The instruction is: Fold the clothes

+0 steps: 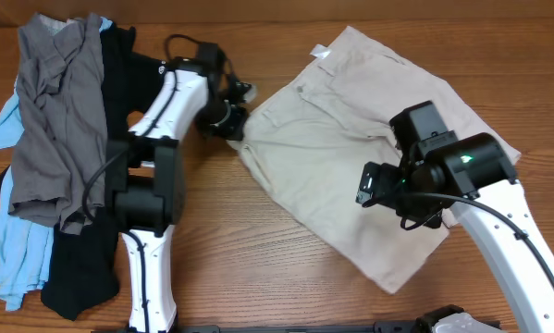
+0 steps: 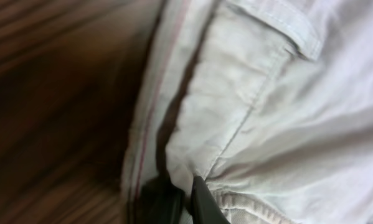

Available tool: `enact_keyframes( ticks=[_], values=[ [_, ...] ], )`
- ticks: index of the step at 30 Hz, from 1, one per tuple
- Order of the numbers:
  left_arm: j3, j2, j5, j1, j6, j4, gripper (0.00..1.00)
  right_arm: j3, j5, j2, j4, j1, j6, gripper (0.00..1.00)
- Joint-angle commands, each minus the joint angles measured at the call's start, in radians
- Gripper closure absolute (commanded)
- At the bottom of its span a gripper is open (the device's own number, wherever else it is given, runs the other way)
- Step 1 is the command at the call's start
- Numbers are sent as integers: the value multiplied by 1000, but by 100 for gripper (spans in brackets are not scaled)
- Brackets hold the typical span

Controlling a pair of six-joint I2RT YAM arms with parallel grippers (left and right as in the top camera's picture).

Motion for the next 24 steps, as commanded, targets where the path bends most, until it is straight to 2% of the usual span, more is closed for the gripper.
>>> enact_keyframes(
  ticks=[1, 5, 7, 12, 16, 19, 20, 24],
  values=[
    [-2, -18, -41, 103, -104, -6, 96, -67, 16, -23, 9, 17, 98, 6],
    [-2, -48, -38, 166, -170, 9, 96, -152, -19, -23, 54, 49, 127, 5],
    [-2, -58, -22, 181, -172, 18, 96, -229, -67, -23, 133, 95, 134, 6],
    [-2, -59, -23, 166, -172, 27, 96, -410, -89, -22, 270, 243, 153, 7],
    [-2, -59, -23, 146, -176, 53, 96, -468, -80, -22, 333, 392, 209, 9],
    [-2, -59, -23, 138, -180, 61, 96, -489, -48, -22, 376, 503, 320, 12],
    [-2, -59, -23, 138, -180, 63, 96, -505, -28, -18, 402, 558, 403, 16],
    [-2, -59, -23, 137, -203, 68, 96, -555, 35, 14, 478, 625, 526, 26]
  ],
)
